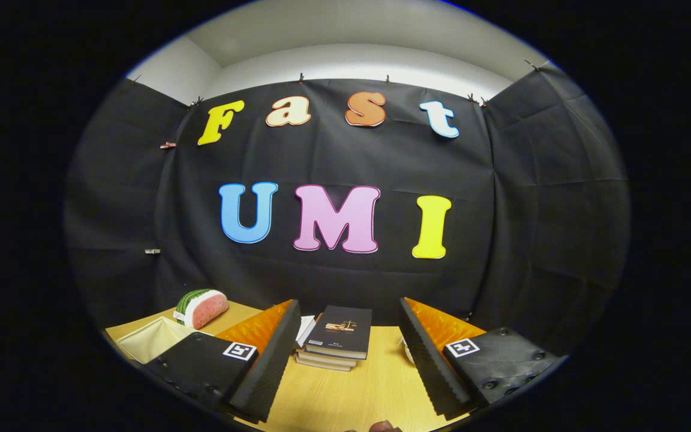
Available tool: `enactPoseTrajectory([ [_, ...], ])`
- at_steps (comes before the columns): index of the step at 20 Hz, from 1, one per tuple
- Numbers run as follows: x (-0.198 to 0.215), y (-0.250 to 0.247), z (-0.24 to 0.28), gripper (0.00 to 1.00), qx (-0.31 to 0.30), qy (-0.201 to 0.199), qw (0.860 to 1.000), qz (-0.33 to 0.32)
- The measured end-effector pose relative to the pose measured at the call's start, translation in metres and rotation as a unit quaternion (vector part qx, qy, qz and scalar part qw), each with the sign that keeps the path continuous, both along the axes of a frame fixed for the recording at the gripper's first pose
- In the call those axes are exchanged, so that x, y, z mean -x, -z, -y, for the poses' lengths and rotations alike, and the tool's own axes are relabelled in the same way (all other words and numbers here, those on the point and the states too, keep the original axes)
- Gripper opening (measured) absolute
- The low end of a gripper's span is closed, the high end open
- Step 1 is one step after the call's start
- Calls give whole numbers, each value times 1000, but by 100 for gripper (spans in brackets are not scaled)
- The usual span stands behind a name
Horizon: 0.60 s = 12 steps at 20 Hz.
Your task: Open the storage box then place both shoes into the box .Put the left shoe in first, then the right shoe, with the right side of both shoes facing outward in a uniform manner.
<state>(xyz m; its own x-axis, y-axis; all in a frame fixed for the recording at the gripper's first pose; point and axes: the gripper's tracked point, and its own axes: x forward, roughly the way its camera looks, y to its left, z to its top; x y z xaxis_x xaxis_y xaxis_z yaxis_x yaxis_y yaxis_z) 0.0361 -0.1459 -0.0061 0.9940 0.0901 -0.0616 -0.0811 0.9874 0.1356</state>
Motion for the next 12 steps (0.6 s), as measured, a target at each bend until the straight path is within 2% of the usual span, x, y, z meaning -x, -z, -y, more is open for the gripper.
enactPoseTrajectory([
  [7, 4, 10, 36, 98, -5, -18, 1000, 23],
  [12, 20, 23, 44, 98, -15, -25, 999, 13],
])
